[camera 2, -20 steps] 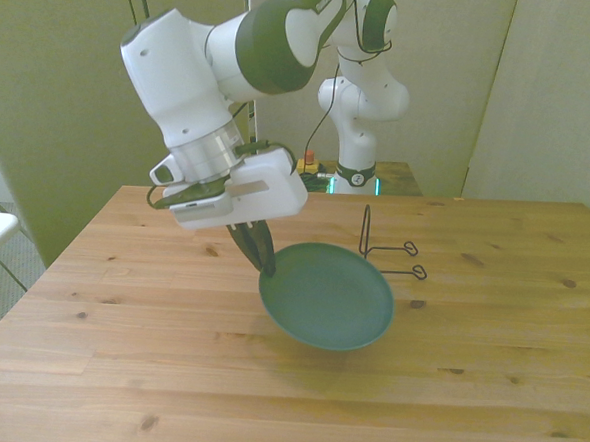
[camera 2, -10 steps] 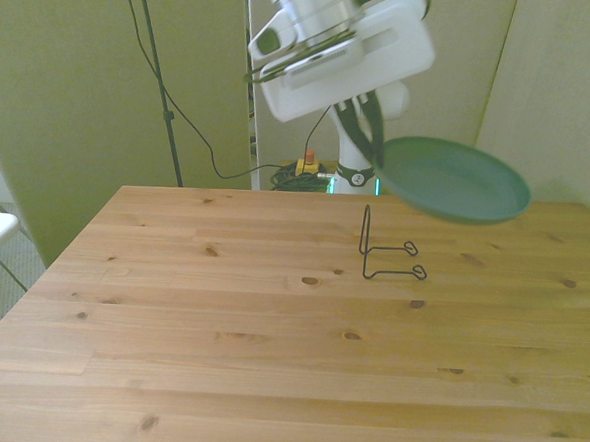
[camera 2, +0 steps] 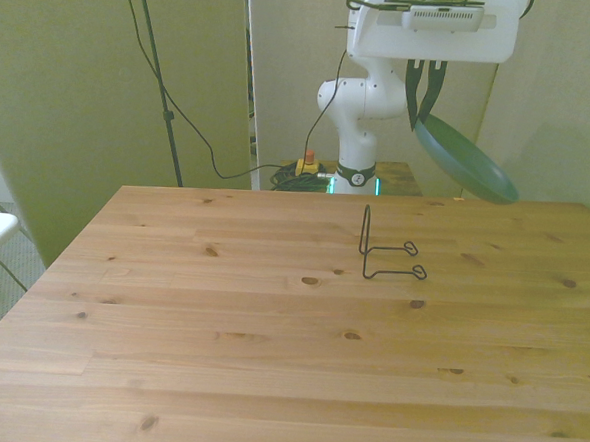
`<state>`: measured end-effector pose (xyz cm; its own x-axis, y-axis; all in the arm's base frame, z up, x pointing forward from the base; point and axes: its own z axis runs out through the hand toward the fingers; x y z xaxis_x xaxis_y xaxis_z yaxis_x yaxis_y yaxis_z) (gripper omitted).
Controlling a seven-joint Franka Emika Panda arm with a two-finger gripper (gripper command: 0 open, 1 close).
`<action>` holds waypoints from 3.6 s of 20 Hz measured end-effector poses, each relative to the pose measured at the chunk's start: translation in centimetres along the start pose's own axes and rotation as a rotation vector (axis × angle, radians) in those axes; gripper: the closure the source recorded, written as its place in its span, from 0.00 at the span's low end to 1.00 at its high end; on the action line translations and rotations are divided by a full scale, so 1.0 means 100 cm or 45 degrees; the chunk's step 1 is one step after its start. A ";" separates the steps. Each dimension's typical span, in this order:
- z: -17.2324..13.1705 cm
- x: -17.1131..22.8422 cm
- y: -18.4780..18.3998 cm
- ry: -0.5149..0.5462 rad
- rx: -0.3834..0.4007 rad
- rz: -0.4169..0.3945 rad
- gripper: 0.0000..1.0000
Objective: Load the plate
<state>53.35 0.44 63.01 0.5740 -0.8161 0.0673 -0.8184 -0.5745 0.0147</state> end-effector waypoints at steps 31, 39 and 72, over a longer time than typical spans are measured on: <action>0.133 -0.083 -0.030 0.770 -0.518 -0.137 1.00; 0.130 -0.097 -0.036 0.840 -0.514 -0.140 1.00; 0.165 -0.111 -0.037 0.985 -0.656 -0.035 0.00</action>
<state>50.42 10.59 45.71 0.5673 -0.4265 0.7044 -0.8221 -0.3424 0.4548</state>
